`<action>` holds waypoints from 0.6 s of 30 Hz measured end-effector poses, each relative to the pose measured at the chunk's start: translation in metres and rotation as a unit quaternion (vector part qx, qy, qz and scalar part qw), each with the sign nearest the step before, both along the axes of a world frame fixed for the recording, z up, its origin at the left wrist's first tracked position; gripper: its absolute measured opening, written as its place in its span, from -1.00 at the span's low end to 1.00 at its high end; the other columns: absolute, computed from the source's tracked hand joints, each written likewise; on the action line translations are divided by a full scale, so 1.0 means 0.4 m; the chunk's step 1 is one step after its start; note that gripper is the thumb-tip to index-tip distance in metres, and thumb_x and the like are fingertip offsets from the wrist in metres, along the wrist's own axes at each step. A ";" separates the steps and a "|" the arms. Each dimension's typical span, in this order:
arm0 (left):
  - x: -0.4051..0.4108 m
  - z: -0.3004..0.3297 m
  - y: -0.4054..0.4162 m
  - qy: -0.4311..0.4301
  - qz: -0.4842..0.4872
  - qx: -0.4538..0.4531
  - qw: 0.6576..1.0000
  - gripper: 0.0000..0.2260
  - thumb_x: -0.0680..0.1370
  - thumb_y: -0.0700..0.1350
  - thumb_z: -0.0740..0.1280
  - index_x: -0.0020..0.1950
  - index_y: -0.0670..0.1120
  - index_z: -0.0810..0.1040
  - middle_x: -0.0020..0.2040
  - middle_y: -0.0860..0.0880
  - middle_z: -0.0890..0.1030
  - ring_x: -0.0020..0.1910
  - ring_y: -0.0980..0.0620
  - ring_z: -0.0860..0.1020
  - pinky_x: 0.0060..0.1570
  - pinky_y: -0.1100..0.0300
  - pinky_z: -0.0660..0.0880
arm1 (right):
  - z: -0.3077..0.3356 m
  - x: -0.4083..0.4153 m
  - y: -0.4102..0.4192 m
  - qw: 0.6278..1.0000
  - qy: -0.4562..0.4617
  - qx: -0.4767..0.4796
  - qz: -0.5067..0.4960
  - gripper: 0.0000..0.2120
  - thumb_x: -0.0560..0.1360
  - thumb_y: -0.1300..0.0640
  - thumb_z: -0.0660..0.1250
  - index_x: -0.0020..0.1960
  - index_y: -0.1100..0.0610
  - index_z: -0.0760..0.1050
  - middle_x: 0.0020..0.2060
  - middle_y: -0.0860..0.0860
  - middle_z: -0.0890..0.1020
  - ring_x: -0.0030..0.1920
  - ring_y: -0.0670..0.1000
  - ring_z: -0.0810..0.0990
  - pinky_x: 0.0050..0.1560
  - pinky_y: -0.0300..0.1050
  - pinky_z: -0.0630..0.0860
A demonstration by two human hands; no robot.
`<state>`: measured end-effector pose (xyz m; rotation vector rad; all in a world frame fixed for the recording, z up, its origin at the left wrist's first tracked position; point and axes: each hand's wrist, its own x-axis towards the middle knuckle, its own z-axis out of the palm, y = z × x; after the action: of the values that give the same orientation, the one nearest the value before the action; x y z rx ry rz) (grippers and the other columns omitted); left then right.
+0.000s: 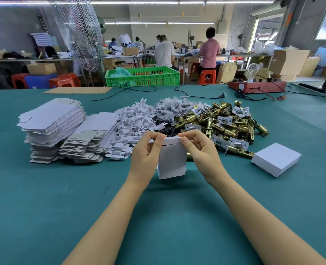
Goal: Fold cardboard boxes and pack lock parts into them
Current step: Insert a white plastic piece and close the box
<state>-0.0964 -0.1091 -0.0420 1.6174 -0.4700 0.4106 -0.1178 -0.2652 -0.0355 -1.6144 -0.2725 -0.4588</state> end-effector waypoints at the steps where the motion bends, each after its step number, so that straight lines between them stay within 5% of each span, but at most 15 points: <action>1: -0.002 0.002 0.000 -0.001 -0.002 0.002 1.000 -0.79 0.60 0.06 0.25 -0.06 -0.06 0.54 -0.26 0.08 0.58 -0.35 0.14 0.45 -0.31 0.24 0.35 | 0.000 0.001 -0.001 1.000 0.000 -0.001 0.001 -0.90 0.58 0.20 0.28 -0.05 0.07 0.56 -0.20 -0.19 0.63 -0.17 -0.18 0.55 -0.14 -0.28 0.48; 8: -0.003 0.003 0.005 -0.008 -0.021 -0.016 1.000 -0.87 0.59 0.06 0.29 -0.07 0.04 0.57 -0.11 -0.02 0.63 -0.19 -0.25 0.51 -0.20 -0.16 0.44 | 0.001 0.001 -0.001 1.000 0.005 -0.008 0.006 -0.89 0.60 0.18 0.26 -0.04 0.06 0.54 -0.19 -0.18 0.62 -0.16 -0.17 0.53 -0.12 -0.22 0.46; 14: 0.000 -0.013 0.003 -0.071 -0.023 0.011 0.997 -0.86 0.52 0.11 0.28 -0.15 0.09 0.53 -0.05 0.24 0.61 -0.21 0.10 0.53 -0.26 0.19 0.44 | 0.000 -0.001 0.000 1.000 0.013 -0.011 0.002 -0.86 0.61 0.18 0.22 -0.04 0.03 0.54 -0.20 -0.10 0.56 -0.17 -0.12 0.46 -0.08 -0.11 0.39; 18: 0.010 -0.033 0.002 -0.102 -0.012 0.023 0.994 -0.91 0.52 0.07 0.30 -0.16 0.13 0.51 -0.04 0.29 0.60 -0.23 0.09 0.53 -0.28 0.20 0.45 | -0.006 0.000 -0.003 1.000 0.008 -0.020 -0.003 -0.88 0.61 0.18 0.23 0.01 0.09 0.55 -0.21 -0.13 0.57 -0.18 -0.14 0.47 -0.07 -0.12 0.39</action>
<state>-0.0924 -0.1083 -0.0552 1.6203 -0.6561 0.5526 -0.1180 -0.2665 -0.0380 -1.6568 -0.2663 -0.4465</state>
